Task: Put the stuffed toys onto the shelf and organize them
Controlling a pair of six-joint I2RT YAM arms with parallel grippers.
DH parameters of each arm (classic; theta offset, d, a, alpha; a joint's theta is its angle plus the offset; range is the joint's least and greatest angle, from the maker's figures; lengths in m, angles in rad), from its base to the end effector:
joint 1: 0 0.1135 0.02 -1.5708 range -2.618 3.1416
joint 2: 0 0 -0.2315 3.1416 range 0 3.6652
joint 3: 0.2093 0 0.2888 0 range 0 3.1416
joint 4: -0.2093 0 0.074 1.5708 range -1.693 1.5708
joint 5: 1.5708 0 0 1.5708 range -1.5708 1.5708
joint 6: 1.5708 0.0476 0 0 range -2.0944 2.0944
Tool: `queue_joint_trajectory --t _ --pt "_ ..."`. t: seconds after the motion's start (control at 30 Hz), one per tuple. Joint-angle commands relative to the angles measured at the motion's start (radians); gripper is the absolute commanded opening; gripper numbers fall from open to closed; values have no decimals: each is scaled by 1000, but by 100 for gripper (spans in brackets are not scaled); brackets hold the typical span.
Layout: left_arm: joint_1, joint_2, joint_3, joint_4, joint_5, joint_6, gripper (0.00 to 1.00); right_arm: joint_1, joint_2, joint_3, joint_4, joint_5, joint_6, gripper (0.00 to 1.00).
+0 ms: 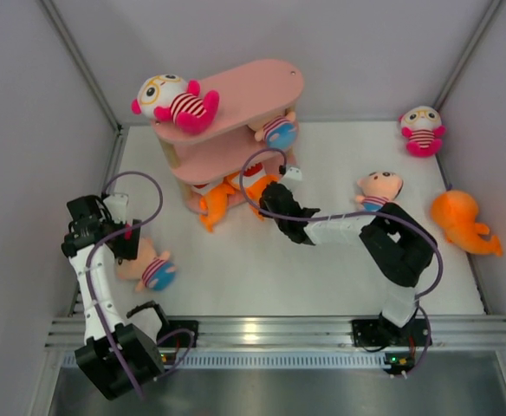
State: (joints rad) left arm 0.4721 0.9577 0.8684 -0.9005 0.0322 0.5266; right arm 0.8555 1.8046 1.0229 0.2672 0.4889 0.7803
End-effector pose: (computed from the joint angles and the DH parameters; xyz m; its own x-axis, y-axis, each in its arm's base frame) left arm 0.2147 0.1079 0.2358 -0.8641 0.1228 -0.4880 -0.0052 0.9676 0.2526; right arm 0.2906 0.3004 0.1252 -0.5096 0.3604 -0.7813 -0.0560 0.8922 0.4482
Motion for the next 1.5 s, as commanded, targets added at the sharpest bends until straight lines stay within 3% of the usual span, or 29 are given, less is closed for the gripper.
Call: queue_joint_trajectory --t 0.0,0.3,0.4,0.53,0.63,0.83,1.03,1.1,1.2,1.23,1.3,1.33,1.47 --pt "-4 9 26 14 -8 13 99 11 47 49 135 2 11 0" --pt "-3 23 26 12 5 13 99 10 119 66 248 -68 -15 0" --pt "-3 26 23 14 2 13 98 14 127 74 276 -78 -24 5" --pt "-4 29 21 14 -9 13 99 22 130 109 279 -101 -79 44" --pt "-3 33 23 14 -11 13 99 23 115 95 265 -128 -82 59" --pt "-3 33 21 12 -9 16 99 20 -94 -72 182 -83 -101 74" --pt "-3 39 24 12 21 16 99 -30 -430 -182 -250 -76 -72 78" --pt "-3 39 27 14 28 13 98 -99 -554 -184 -452 -101 -70 82" --pt "-1 36 27 14 35 13 99 -322 -678 -217 -575 -324 -120 84" --pt "-3 38 26 14 38 13 99 -498 -701 -225 -606 -433 -130 84" --pt "-3 39 26 12 41 12 99 -689 -743 -237 -660 -525 -160 85" --pt "-3 38 24 14 46 12 99 -895 -752 -242 -658 -594 -164 85" --pt "-4 44 30 12 69 -4 99 -1286 -777 -265 -632 -583 -133 85"
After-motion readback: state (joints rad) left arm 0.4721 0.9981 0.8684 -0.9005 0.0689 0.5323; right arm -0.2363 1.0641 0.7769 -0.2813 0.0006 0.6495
